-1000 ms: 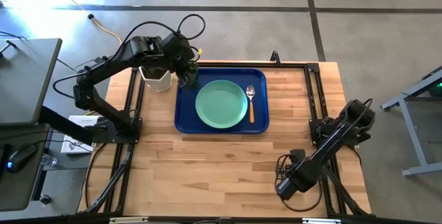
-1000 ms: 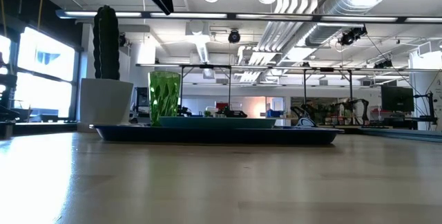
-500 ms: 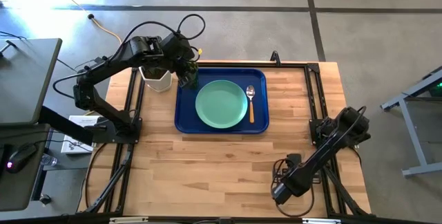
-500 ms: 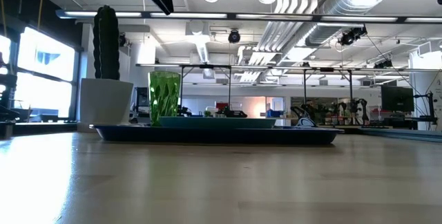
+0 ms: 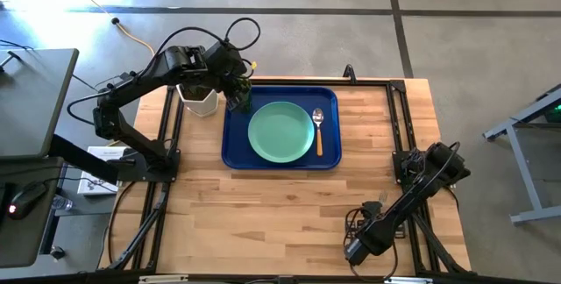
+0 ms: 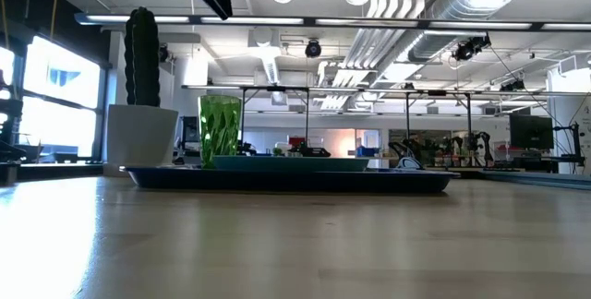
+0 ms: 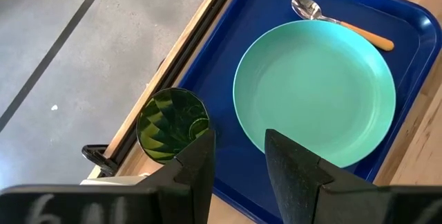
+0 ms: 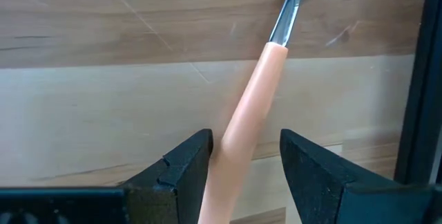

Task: Pick and place plate/cup/fork/spoon on tray
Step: Put the orange fork on the blue tray to the right of the orange spoon

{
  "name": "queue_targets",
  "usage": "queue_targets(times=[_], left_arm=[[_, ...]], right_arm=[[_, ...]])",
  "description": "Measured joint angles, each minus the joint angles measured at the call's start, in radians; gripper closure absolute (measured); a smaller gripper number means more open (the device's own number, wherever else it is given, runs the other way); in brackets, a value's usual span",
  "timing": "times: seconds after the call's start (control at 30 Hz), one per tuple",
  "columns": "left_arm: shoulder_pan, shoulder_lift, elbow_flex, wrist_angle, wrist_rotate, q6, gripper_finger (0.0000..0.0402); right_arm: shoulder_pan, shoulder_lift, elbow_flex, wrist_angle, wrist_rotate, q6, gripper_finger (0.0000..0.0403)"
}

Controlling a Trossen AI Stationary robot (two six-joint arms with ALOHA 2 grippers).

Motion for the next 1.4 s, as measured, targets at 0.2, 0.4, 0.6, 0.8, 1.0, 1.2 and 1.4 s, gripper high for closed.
queue_targets(times=[0.2,0.4,0.6,0.8,1.0,1.2,1.4], left_arm=[[0.000,0.000,0.000,0.000,0.000,-0.001,0.0287],[0.000,0.000,0.000,0.000,0.000,-0.025,0.0287],[0.000,0.000,0.000,0.000,0.000,-0.026,0.0287],[0.000,0.000,0.000,0.000,0.000,-0.025,0.0287],[0.000,0.000,0.000,0.000,0.000,-0.025,0.0287],[0.000,0.000,0.000,0.000,0.000,-0.025,0.0287],[0.000,0.000,0.000,0.000,0.000,-0.024,0.0287]], right_arm=[[0.000,0.004,-0.001,0.004,0.002,-0.009,0.0238],[0.000,0.005,-0.002,0.018,0.005,-0.019,0.0287],[-0.001,0.006,-0.002,0.021,0.004,-0.037,0.0328],[-0.001,0.006,-0.002,0.020,0.000,-0.057,0.0342],[-0.005,0.007,-0.002,0.016,0.034,-0.120,0.0344],[-0.034,0.007,-0.003,0.017,0.019,-0.212,0.0345],[-0.056,-0.005,-0.003,0.016,0.008,-0.226,0.0366]])
